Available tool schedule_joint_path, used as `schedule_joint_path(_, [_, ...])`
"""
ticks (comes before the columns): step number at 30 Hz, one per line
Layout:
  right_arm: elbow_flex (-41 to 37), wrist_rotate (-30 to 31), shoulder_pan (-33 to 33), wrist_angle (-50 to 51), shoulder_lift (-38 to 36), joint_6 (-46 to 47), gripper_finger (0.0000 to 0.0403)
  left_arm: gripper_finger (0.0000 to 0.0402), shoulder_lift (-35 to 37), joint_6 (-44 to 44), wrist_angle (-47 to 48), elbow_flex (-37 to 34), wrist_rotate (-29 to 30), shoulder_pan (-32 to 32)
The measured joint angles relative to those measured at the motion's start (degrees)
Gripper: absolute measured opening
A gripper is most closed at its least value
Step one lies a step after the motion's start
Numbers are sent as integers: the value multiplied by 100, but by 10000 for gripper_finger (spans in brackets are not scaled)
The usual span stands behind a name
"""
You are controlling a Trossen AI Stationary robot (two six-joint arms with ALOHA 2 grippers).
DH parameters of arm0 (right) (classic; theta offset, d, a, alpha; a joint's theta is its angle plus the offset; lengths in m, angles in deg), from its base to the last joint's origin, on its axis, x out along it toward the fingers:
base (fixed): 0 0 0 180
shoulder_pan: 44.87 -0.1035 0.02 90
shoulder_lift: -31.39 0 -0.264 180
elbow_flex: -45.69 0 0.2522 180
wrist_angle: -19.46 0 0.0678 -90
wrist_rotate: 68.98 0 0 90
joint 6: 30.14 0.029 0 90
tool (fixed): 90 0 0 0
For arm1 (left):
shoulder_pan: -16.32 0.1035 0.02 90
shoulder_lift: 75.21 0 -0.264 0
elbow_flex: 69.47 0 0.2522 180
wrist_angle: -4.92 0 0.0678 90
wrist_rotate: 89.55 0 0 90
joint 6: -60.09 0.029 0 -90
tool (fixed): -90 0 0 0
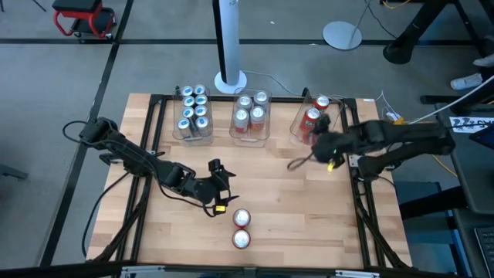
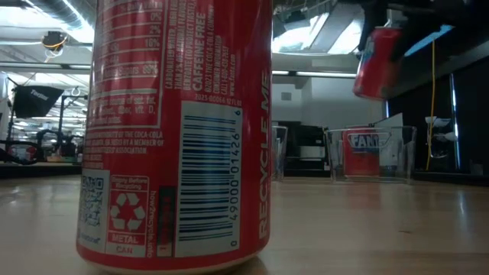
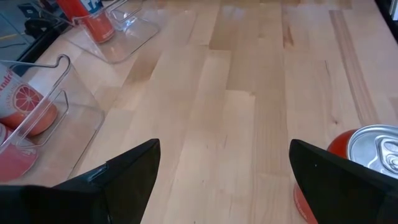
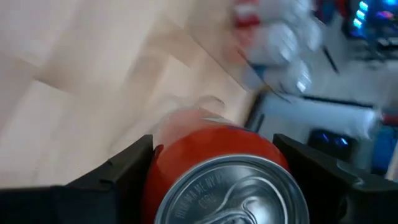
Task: Sort soda cans
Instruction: Put the red soda can into the right transparent bin
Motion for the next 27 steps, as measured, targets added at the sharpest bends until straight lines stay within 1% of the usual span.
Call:
schedule_joint_path(4, [0,-27,836,-20,-132,-373,289,345,-2,2,-2,0,0,0])
schedule_joint_path(6, [-26,-219,1253,-115,-81,-679,289,345,-2,2,0,0,0,0])
schedule_joint_path(7, [-87,-374,1460,-261,-55,-849,289,345,-2,2,-1,0,0,0])
schedule_joint_path(12, [-603,-1538,2428,-1310,95,-1590,289,345,-2,2,10,0,0,0])
schedule_joint_path(17, [-1103,-2218,3313,-1906,347,-1955,289,345,-2,2,11,0,0,0])
schedule_joint_path(22, [-1481,-2719,3723,-2369,631,-2142,289,345,-2,62,5,0,0,9])
schedule_joint_path(27, [-1717,-3008,3782,-2704,902,-2278,289,345,-2,50,0,0,0,11])
